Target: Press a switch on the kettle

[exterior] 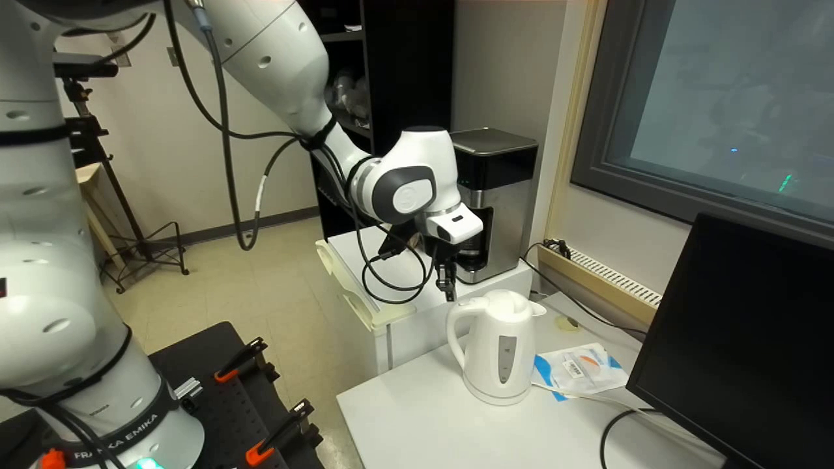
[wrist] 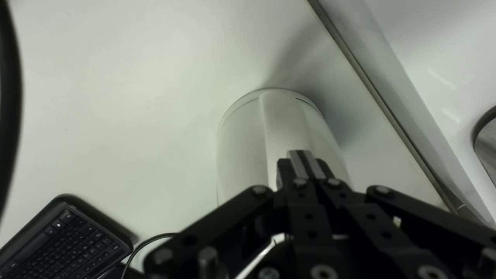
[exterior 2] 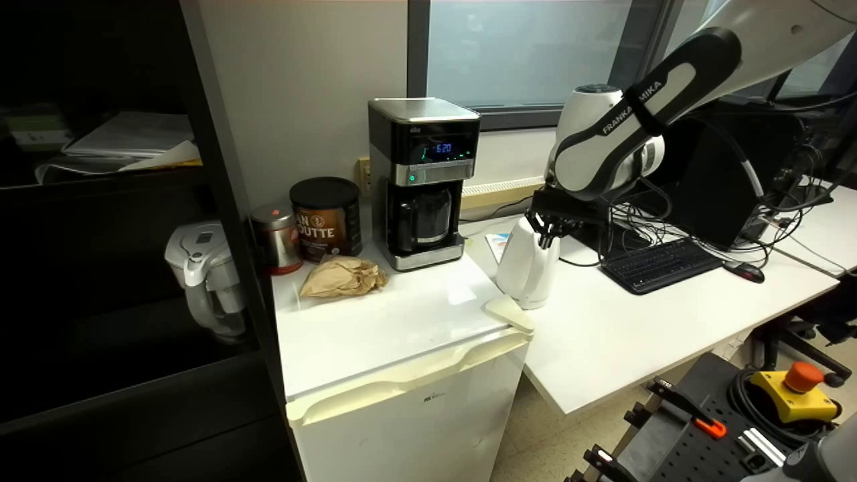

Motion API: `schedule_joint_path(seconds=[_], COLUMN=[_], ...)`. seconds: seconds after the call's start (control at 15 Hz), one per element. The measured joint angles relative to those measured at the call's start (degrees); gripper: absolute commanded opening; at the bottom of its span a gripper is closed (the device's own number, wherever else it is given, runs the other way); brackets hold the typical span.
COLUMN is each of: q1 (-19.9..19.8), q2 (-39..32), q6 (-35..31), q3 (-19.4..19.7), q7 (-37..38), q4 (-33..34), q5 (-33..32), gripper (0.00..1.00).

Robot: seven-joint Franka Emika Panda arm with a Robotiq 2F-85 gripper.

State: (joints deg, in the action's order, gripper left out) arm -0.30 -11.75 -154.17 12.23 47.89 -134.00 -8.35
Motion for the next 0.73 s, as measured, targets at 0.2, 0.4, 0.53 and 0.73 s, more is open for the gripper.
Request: schedule_joint_path(seconds=[0.2,0.4,0.53,0.73], q1=[-0.1,-0.7,-1.5,-3.0], q2=[4.9,10.9,14.4,18.7], q6=[-0.3,-0.2,-0.2,-0.2], q3=[-0.2,-0.8,-1.7,-3.5], q7=[-0.8,-2.1,-3.0,-4.2], q4=[-3.1,-6.7,-8.9,-11.8], q5=[0.0,0.0,0.0,0.2], gripper=[0.01,0.00,0.00,0.00])
